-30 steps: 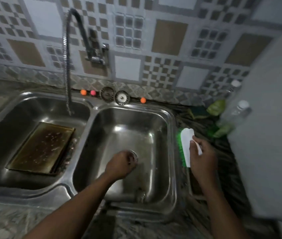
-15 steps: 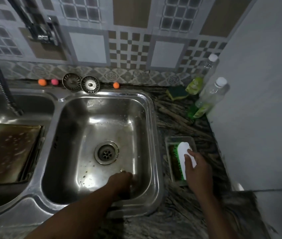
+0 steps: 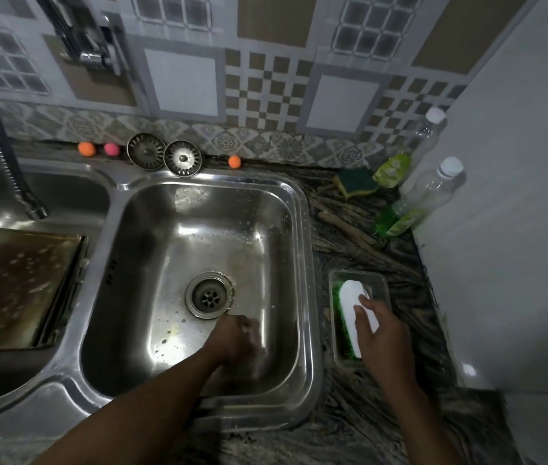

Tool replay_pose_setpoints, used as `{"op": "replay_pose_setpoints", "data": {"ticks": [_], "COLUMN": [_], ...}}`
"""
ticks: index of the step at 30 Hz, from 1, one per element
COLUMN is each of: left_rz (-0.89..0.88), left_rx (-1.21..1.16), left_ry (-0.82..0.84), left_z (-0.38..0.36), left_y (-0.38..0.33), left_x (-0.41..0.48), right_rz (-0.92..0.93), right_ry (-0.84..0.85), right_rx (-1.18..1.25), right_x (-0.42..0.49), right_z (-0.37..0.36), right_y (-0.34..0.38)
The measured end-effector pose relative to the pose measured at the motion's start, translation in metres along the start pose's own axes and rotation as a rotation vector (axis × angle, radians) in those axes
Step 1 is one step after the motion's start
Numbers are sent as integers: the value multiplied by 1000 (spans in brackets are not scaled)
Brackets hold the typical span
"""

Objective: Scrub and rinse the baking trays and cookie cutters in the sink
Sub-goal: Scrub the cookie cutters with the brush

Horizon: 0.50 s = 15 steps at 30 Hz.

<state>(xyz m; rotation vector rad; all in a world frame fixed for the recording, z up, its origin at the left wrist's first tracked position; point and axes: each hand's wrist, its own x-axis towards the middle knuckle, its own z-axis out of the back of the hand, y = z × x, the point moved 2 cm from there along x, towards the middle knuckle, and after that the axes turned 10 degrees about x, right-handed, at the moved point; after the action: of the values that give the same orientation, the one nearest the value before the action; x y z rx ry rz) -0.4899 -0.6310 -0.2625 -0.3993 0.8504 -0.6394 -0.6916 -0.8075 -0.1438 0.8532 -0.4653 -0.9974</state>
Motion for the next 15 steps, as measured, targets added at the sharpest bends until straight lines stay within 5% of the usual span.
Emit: {"op": "replay_pose_setpoints", "data": {"ticks": [7, 15], "left_rz": [-10, -229], "left_rx": [-731, -536], "left_ry": [-130, -267], "left_z": [58, 116], "left_y": [-20, -47], "left_x": [-25, -56], "right_rz": [167, 389], "right_ry": [-48, 232], "right_rx": [207, 243], "right_x": [-1, 14], "right_z": [-10, -80], "right_y": [56, 126]}}
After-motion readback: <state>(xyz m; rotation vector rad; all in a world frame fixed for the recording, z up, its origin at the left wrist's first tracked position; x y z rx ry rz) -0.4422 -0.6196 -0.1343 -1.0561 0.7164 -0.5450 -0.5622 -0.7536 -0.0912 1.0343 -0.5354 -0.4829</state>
